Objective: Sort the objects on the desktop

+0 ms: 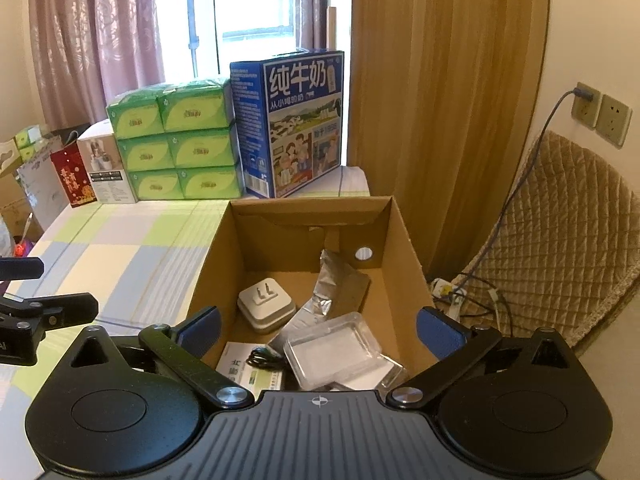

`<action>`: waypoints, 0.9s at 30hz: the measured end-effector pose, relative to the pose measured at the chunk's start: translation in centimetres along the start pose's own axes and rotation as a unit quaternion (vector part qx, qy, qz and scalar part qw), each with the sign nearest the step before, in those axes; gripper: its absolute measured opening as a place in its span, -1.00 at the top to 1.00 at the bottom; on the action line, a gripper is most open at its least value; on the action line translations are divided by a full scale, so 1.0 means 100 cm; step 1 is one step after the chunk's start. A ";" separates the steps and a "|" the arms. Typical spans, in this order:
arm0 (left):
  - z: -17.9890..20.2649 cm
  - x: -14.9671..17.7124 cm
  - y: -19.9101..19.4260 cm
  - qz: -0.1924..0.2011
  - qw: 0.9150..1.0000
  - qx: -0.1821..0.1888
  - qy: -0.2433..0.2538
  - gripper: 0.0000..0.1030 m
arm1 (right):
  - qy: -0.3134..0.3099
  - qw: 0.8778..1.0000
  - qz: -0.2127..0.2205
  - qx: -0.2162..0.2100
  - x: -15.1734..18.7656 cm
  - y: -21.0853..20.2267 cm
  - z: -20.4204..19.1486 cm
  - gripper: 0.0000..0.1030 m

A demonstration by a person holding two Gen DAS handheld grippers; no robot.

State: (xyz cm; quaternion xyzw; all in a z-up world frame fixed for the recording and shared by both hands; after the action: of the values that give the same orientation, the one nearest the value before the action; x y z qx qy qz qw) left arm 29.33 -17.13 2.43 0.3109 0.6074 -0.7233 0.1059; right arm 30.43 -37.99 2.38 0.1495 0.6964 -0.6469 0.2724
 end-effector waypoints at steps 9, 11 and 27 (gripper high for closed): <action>0.003 0.013 -0.022 -0.003 1.000 -0.006 -0.006 -0.97 | 0.001 1.000 -0.004 0.003 0.010 -0.024 0.000 -0.96; 0.004 0.017 -0.026 -0.006 1.000 -0.010 -0.010 -0.97 | 0.001 1.000 -0.007 0.000 0.014 -0.030 -0.001 -0.96; 0.008 0.047 -0.070 -0.006 1.000 0.011 -0.021 -0.97 | 0.001 1.000 -0.020 -0.008 0.041 -0.069 -0.013 -0.96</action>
State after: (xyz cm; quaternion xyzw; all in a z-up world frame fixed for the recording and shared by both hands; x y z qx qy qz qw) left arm 21.63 -15.19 5.46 0.2929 0.5989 -0.7370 0.1111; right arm 23.01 -38.07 5.67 0.1341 0.7048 -0.6464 0.2598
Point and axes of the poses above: each gripper's, at about its wrist camera, not at the fingertips, and y roughly the way its jaws point, z to its right, x to its underside, the point moved 3 cm from there along y, roughly the way its jaws point, and after that the axes turned 15 degrees about -z, right-handed, at the moved point
